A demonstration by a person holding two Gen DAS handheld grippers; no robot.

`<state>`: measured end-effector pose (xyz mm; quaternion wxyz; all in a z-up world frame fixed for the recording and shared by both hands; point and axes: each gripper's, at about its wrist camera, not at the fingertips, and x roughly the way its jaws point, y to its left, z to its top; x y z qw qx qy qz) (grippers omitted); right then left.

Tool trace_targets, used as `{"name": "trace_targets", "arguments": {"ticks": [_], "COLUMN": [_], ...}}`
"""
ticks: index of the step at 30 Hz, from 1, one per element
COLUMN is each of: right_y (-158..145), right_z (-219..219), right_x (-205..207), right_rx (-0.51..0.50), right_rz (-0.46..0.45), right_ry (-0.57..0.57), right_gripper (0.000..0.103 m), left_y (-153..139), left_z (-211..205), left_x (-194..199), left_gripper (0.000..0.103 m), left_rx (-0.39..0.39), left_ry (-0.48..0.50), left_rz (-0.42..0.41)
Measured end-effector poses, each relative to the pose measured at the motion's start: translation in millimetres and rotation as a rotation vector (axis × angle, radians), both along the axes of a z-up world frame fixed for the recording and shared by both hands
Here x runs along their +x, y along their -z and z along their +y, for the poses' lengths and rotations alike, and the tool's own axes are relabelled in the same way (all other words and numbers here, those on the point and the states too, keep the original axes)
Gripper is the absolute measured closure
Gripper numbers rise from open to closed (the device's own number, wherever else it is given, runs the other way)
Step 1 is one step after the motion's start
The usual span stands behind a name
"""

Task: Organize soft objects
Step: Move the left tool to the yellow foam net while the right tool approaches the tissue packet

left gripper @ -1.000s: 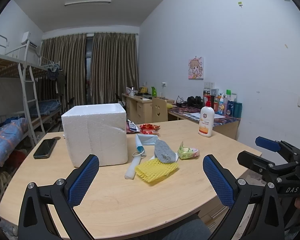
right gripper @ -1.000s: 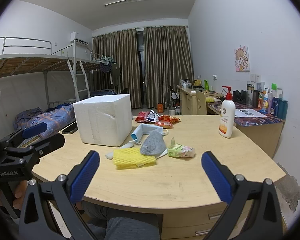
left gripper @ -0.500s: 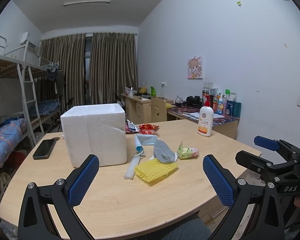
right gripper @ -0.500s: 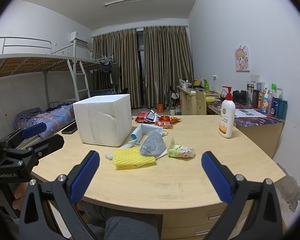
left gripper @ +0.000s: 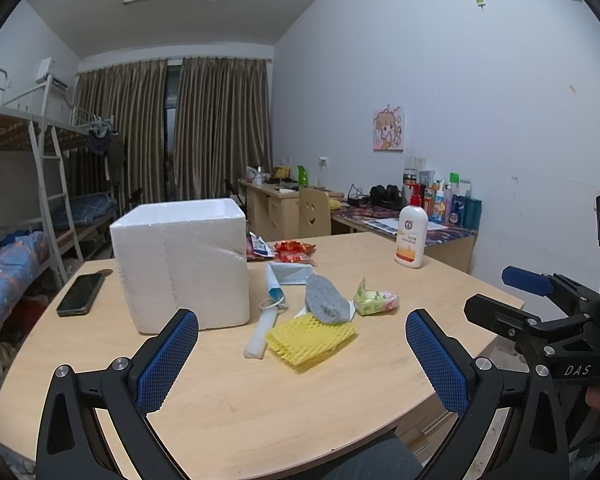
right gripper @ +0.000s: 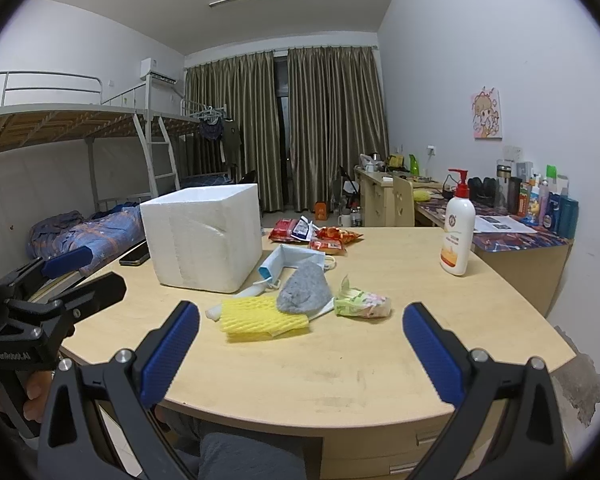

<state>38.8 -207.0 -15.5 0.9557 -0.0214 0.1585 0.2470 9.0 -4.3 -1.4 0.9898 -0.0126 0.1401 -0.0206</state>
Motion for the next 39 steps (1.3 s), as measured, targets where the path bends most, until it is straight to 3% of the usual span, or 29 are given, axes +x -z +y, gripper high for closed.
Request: {"name": "trace_targets", "arguments": {"ticks": [14,27,36,39], "right_y": [5.2,20.5,34.0,40.7], "right_z": [1.8,8.6,3.7,-1.0], "right_x": [32.9,73.3,110.4,125.2], "right_rx": [-0.009,-0.03,-0.038,-0.033], "right_rz": [0.042,0.111,0.188,0.234], "right_ry": [0.001,0.005,0.013,0.001], "right_gripper": [0.0,0.0,0.0,0.0], "left_y": [6.3,28.3,38.8,44.8], "left_z": [-0.8,2.8,14.7,17.1], "left_x": [29.2,71.8,115.8,130.8], "left_gripper": [0.0,0.0,0.001,0.01], "left_rx": [0.022,0.047,-0.043,-0.075], "left_ry": [0.027,0.069,0.118,0.136], "left_rz": [0.04,0.141,0.231,0.267]}}
